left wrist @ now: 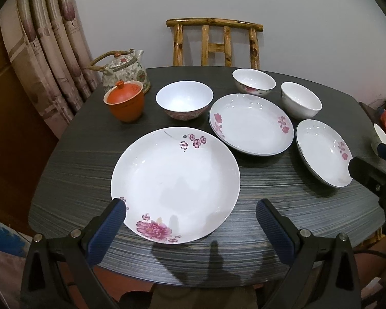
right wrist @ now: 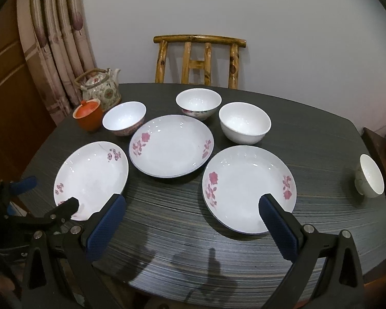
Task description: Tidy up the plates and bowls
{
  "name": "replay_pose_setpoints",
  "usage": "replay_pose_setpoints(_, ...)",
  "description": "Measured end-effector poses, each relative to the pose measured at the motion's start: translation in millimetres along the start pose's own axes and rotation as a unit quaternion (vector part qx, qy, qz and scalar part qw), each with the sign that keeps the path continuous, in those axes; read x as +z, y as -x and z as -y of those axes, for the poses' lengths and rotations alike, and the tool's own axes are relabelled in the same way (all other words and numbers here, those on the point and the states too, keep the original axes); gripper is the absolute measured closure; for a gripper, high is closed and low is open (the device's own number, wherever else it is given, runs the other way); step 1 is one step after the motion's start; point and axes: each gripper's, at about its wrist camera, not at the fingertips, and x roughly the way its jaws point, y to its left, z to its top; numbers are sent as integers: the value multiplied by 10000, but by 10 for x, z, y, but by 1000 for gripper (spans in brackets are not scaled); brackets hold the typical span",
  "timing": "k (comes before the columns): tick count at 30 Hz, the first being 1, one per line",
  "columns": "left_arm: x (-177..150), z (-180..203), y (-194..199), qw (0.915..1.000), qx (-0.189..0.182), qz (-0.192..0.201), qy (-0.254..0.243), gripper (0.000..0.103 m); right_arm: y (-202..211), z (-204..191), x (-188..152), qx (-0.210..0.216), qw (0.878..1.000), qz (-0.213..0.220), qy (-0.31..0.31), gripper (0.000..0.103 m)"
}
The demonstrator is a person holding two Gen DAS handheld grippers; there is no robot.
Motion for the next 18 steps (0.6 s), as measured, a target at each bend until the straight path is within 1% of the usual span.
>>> replay_pose_setpoints(6, -2, 8, -6, 10000, 17, 1, -80, 0, 9, -2, -4, -33, 10000, 30, -25, 0)
replay_pose_setpoints(8, -8, 14, -5, 9999, -27, 5, -120, 0, 1, 4, -4, -17, 10000, 18, -36, 0)
replay_pose_setpoints(18, -14, 28, -12, 9998, 80, 23, -159, 0, -12, -13, -24, 13, 10000, -20, -66, 0)
